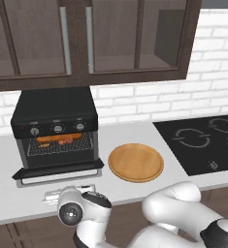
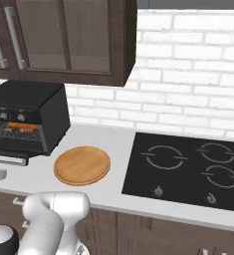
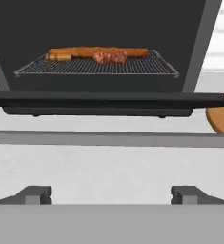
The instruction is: Pick up the kebab skewer and baguette bread, and place them inside the toaster oven. Close the toaster oven door and start by setting the timer.
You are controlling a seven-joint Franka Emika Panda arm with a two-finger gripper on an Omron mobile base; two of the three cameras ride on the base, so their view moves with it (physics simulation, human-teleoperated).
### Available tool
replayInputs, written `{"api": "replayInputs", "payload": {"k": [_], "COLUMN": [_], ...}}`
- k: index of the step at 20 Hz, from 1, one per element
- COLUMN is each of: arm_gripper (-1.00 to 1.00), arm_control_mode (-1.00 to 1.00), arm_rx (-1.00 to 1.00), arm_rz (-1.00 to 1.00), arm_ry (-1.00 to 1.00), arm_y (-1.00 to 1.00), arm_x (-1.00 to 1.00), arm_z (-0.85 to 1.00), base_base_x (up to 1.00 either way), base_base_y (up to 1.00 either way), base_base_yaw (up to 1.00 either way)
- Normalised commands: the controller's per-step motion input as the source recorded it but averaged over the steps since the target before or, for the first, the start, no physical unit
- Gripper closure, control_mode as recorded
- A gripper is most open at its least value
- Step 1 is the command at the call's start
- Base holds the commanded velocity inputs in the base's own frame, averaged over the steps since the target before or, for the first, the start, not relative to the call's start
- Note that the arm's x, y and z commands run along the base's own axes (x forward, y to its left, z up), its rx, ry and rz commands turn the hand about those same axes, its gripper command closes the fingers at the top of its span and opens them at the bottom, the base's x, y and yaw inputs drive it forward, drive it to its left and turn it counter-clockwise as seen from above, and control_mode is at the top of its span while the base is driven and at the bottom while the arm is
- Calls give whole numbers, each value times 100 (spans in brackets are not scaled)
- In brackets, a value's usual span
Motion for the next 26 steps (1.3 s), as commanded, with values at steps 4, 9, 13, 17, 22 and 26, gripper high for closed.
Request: {"api": "replayInputs", "payload": {"k": [4, 9, 13, 17, 22, 26], "arm_gripper": [-100, -100, -100, -100, -100, -100], "arm_control_mode": [-100, -100, -100, -100, -100, -100], "arm_rx": [0, 0, 0, 0, 0, 0], "arm_rz": [3, 0, 0, 0, 0, 0], "arm_ry": [-6, -9, -8, -6, -1, 0], "arm_y": [0, 0, 0, 0, 0, 0], "arm_x": [51, 43, 28, 24, 27, 44], "arm_z": [0, 11, 37, 56, 54, 21], "base_base_x": [0, 0, 0, 0, 0, 0], "base_base_y": [0, 0, 0, 0, 0, 0], "base_base_yaw": [0, 0, 0, 0, 0, 0]}}
